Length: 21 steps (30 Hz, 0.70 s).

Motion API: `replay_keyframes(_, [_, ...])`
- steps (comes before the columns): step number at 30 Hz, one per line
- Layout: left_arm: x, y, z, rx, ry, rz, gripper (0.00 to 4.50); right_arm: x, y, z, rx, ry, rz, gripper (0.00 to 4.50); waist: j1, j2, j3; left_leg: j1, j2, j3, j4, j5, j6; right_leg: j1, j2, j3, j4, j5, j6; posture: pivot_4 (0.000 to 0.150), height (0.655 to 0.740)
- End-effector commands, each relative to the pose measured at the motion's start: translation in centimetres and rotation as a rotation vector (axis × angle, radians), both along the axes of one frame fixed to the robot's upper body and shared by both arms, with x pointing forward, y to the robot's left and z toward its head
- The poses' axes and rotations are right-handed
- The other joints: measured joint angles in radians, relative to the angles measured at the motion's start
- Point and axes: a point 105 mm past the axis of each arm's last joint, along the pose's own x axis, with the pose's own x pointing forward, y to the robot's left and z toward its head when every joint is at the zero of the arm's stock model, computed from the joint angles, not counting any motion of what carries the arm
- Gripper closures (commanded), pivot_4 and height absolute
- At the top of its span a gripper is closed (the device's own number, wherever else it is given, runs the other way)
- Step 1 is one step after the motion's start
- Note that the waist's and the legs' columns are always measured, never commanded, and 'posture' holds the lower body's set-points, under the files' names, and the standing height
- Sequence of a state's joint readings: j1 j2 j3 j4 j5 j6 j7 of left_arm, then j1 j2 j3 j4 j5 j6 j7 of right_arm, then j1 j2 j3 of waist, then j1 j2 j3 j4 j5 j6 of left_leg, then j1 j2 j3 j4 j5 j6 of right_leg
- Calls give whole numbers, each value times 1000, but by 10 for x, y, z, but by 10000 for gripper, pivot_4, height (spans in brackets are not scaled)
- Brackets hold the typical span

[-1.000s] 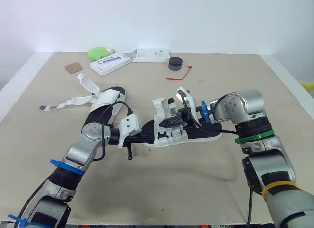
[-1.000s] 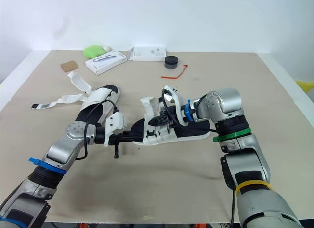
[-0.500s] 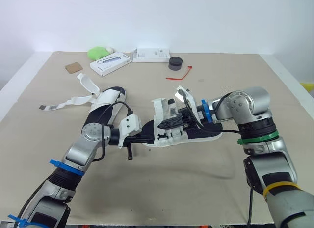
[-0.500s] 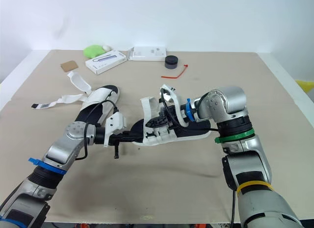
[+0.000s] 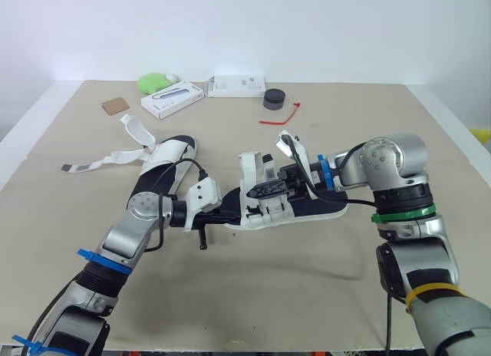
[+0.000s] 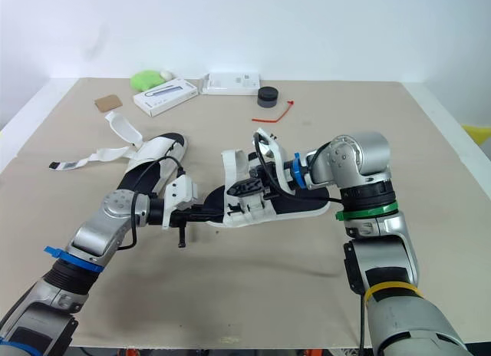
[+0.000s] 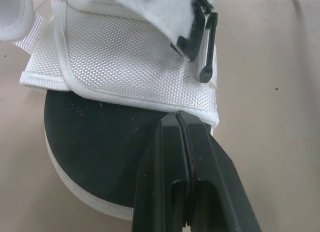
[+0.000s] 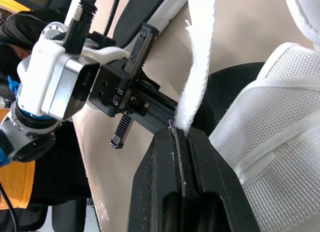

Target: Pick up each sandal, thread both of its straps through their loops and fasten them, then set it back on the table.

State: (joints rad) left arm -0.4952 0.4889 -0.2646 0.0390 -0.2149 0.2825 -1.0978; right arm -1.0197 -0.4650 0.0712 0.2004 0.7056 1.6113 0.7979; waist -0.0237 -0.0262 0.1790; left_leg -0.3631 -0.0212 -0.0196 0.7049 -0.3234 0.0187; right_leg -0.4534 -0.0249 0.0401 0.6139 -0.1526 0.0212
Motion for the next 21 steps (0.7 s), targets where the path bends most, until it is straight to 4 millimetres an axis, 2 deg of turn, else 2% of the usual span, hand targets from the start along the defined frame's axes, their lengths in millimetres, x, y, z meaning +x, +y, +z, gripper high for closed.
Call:
replay_keyframes(1, [1, 4, -1, 11, 1, 9, 45000, 0, 3, 16, 45, -33, 13, 44639, 0, 0, 0, 0, 0, 0, 0, 0, 0, 0, 0, 0, 0, 0, 0, 1500, 7400])
replay_keyframes(21, [0, 3, -2, 14, 2, 3, 45000, -6, -1, 5, 33, 6, 18, 44639, 0, 0, 0, 0, 0, 0, 0, 0, 0, 0, 0, 0, 0, 0, 0, 1500, 7400])
